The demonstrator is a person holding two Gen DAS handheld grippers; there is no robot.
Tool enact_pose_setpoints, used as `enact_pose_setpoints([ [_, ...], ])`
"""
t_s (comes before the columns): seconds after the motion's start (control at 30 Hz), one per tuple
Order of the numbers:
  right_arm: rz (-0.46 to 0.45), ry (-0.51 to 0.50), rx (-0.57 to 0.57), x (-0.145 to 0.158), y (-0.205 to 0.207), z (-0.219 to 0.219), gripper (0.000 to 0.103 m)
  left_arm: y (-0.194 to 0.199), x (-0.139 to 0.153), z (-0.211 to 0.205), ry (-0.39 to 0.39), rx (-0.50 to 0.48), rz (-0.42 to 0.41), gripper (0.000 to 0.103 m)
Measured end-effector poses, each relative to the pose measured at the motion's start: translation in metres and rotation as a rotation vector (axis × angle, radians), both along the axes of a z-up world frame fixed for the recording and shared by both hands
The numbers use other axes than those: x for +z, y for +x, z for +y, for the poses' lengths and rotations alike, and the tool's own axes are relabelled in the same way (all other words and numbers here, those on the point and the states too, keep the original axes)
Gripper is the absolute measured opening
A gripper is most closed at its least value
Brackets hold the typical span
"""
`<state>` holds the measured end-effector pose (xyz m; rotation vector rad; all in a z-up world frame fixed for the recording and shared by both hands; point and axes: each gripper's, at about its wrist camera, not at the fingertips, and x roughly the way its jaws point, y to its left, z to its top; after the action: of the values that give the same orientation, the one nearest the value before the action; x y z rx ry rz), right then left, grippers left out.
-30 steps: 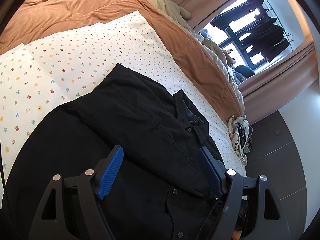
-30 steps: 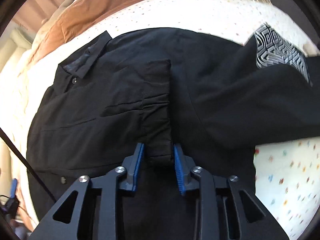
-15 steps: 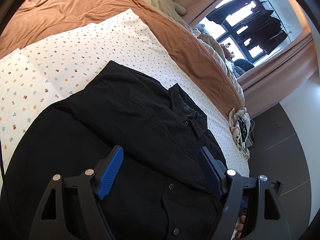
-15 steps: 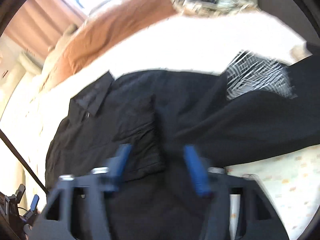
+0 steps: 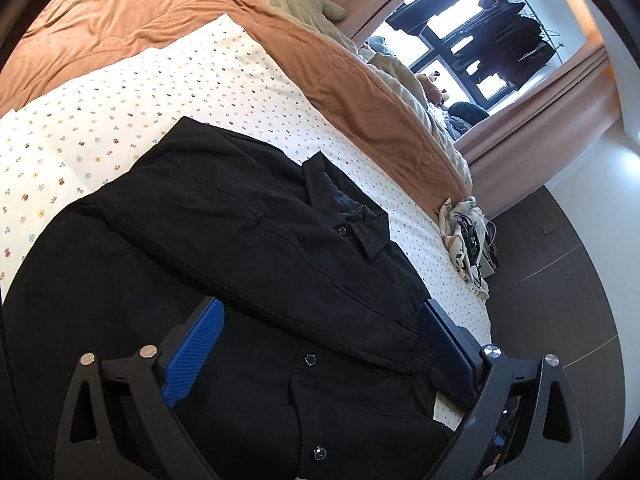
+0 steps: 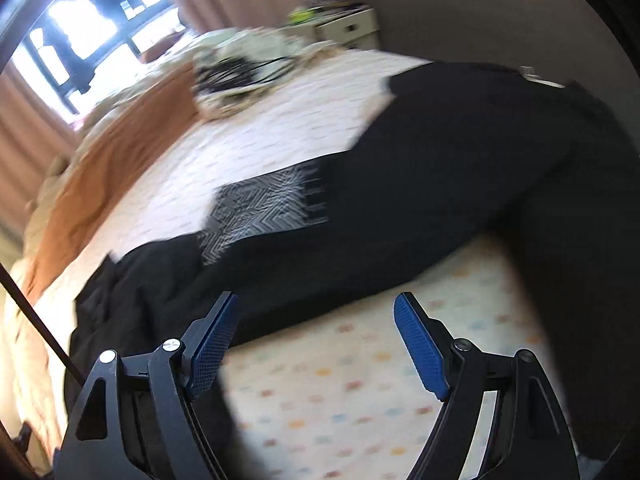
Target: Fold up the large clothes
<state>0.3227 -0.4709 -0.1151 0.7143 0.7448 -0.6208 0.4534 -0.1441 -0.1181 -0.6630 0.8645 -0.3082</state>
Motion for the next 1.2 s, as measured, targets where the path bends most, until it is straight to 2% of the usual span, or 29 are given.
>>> enact_pose_setpoints([
  [0.17,-0.023,0.025,-0.061,-0.017,0.000,-0.020,0.078,0.000,0.000,0.000,0.034,0.020,0.006,0.099],
  [0.3,-0.038,0.029,-0.091,-0.025,0.002,-0.025,0.078,0.000,-0.004,0.005,0.030,0.053,0.012,0.099],
  [0.43,-0.014,-0.022,-0.134,-0.041,0.015,-0.031,0.078,-0.001,-0.005,0.010,0.027,0.071,0.018,0.099],
  [0.5,0.016,-0.056,-0.104,-0.053,0.032,-0.026,0.078,-0.001,-0.005,0.011,0.017,0.076,0.021,0.099],
  [0.57,0.024,-0.103,-0.067,-0.056,0.042,-0.017,0.066,-0.002,-0.005,0.012,0.012,0.084,0.020,0.099],
  [0.6,0.020,-0.120,-0.061,-0.056,0.045,-0.014,0.047,-0.002,-0.005,0.013,0.011,0.086,0.019,0.099],
  [0.63,0.004,-0.122,-0.054,-0.055,0.048,-0.013,0.036,-0.002,-0.004,0.013,0.010,0.087,0.017,0.099],
  [0.67,-0.024,-0.116,-0.050,-0.052,0.048,-0.012,0.031,-0.003,-0.004,0.013,0.008,0.089,0.014,0.099],
  [0.7,-0.056,-0.110,-0.046,-0.049,0.047,-0.011,0.020,-0.003,-0.004,0.014,0.005,0.090,0.013,0.099],
  [0.73,-0.099,-0.108,-0.040,-0.041,0.045,-0.009,0.014,-0.003,-0.004,0.014,0.002,0.091,0.012,0.099],
  [0.8,-0.158,-0.141,-0.033,-0.023,0.042,0.000,0.010,-0.003,-0.003,0.015,-0.011,0.091,0.013,0.099],
  [0.9,-0.211,-0.221,-0.011,0.007,0.043,0.022,0.007,-0.003,-0.001,0.018,-0.029,0.094,0.010,0.099],
  [1.03,-0.333,-0.255,0.044,0.048,0.041,0.061,0.006,-0.005,0.002,0.021,-0.030,0.100,-0.003,0.099],
  [1.2,-0.462,-0.288,0.130,0.087,0.041,0.115,0.006,-0.004,0.000,0.029,-0.071,0.104,0.002,0.099],
])
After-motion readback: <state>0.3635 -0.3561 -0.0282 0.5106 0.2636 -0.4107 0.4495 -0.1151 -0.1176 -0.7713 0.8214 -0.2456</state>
